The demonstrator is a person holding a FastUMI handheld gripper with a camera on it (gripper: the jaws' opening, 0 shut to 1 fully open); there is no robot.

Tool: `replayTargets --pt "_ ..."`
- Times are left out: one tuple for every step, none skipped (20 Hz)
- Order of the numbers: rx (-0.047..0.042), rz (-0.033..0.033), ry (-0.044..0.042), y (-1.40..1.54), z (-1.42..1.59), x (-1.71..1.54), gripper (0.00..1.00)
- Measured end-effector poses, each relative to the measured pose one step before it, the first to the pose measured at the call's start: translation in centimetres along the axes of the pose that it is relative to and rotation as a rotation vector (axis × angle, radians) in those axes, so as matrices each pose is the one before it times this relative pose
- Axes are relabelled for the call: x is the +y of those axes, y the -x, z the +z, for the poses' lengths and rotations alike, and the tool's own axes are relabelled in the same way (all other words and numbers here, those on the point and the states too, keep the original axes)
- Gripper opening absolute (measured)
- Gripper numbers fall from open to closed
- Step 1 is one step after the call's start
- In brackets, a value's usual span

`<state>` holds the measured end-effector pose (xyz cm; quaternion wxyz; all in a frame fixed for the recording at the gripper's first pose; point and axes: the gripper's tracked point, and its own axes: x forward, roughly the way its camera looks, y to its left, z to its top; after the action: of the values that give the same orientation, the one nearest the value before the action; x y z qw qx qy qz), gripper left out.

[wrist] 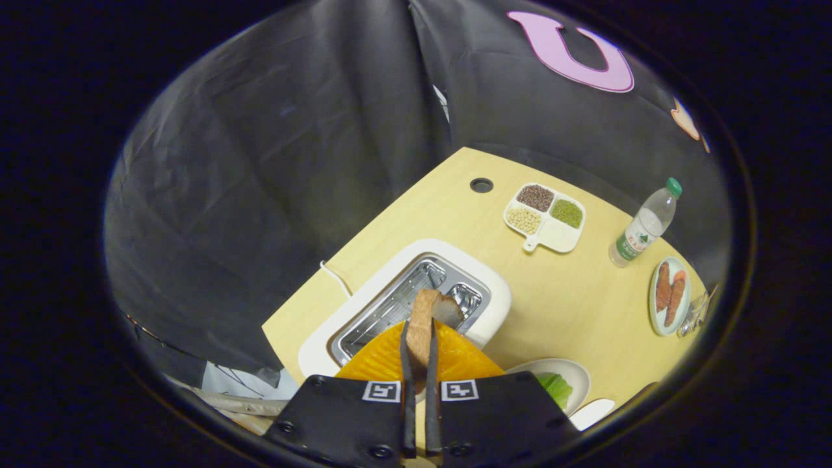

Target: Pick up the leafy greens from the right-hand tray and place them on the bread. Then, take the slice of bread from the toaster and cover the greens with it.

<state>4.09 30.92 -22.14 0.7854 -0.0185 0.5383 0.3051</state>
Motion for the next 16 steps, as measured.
replayTargets --pt "-0.00410 0.00765 0.00979 0.429 -0.103 0.052 0.09" --pt "-0.00738 0.00779 0.00192 0.431 0.015 0.114 0.09" --pt "-0.01596 0.00887 -0.01141 0.441 0.126 0.015 0.09" --pt "-0.01854 0.01182 -0.02395 0.430 0.275 -0.014 0.09" --pt "-0.01261 0.01190 -0.02316 0.433 0.238 -0.005 0.09" --pt "-0.01745 0.00790 -0.02052 0.633 0.329 -0.108 0.09" --pt "-0.00882 0.00499 -0.00732 0.655 0.033 -0.254 0.09" --pt "-0.00882 0.00071 -0.00565 0.531 0.070 -0.259 0.09" --pt "-0.01458 0.00516 -0.00968 0.608 0.119 -0.051 0.08" --pt "-0.01474 0.00682 -0.01517 0.721 0.237 -0.097 0.08" --pt "-0.01536 0.00604 -0.01254 0.480 0.170 -0.196 0.08" --pt "-0.01402 0.00555 -0.01291 0.637 0.311 -0.238 0.08" --pt "-0.00957 0.00593 -0.01201 0.442 0.053 -0.214 0.08" --pt "-0.01497 0.00781 -0.01570 0.446 0.258 -0.247 0.08" --pt "-0.01194 0.01312 -0.02149 0.514 0.202 0.016 0.08" --pt "-0.00935 0.00131 -0.01670 0.437 0.065 -0.281 0.08"
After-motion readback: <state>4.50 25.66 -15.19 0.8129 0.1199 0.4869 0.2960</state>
